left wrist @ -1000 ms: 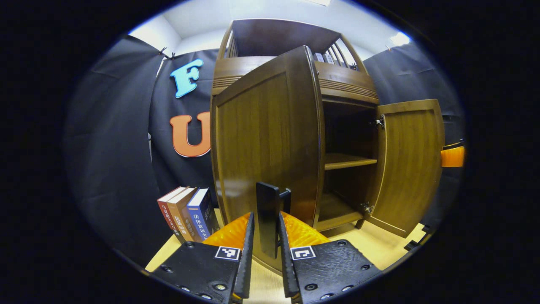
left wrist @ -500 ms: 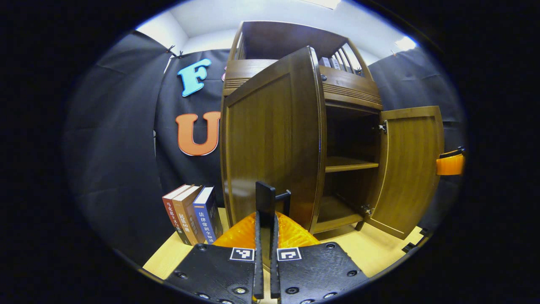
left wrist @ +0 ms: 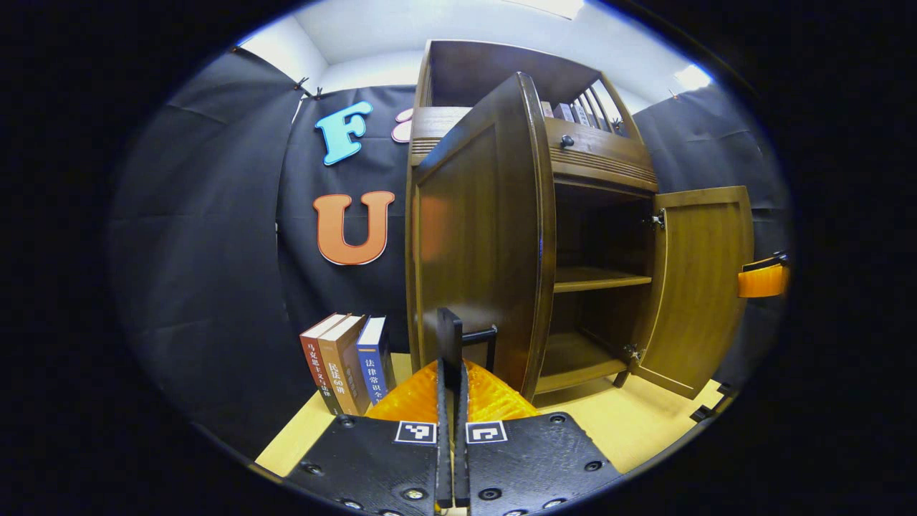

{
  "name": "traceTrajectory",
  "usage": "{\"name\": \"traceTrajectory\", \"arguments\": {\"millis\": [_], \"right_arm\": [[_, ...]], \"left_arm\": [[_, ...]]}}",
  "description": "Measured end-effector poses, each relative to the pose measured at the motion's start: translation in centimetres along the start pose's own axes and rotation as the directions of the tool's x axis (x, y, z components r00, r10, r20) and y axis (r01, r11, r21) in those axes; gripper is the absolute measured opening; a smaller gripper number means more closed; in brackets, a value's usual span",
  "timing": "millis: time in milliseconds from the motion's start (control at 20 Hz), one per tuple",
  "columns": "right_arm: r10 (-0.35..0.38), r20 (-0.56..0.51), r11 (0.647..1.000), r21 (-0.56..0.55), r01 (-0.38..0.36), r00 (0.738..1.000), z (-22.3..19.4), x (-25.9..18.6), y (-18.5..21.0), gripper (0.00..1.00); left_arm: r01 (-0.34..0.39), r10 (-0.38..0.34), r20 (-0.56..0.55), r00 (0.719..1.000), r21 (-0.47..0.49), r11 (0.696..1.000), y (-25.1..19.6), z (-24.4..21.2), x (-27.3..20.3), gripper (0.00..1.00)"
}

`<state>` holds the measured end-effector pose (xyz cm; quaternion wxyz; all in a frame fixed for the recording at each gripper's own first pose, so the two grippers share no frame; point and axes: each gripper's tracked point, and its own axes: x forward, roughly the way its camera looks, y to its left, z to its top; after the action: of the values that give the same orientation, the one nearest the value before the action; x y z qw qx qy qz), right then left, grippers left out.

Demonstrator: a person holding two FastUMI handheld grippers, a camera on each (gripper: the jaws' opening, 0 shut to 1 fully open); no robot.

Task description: Open the right door of the double-door shoe cabinet with the right hand, and open the left door with the left hand.

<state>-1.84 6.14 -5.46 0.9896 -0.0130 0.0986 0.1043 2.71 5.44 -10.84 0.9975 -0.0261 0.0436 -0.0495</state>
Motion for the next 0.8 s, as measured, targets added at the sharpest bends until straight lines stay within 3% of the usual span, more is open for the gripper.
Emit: {"name": "traceTrajectory", "arguments": {"millis": [500, 800], "right_arm": [[0.032, 0.006, 0.999, 0.014, -0.032, 0.999, 0.4, 0.2, 1.5, 1.00], [0.030, 0.002, 0.999, 0.010, -0.030, 1.000, 0.3, 0.2, 1.2, 1.00]], "left_arm": [[0.084, -0.085, 0.027, 0.996, 0.007, 0.996, 3.7, -0.2, -0.7, 0.01], [0.031, -0.030, 0.032, 0.999, -0.012, 0.999, 8.4, -0.3, -0.7, 0.01]]}}
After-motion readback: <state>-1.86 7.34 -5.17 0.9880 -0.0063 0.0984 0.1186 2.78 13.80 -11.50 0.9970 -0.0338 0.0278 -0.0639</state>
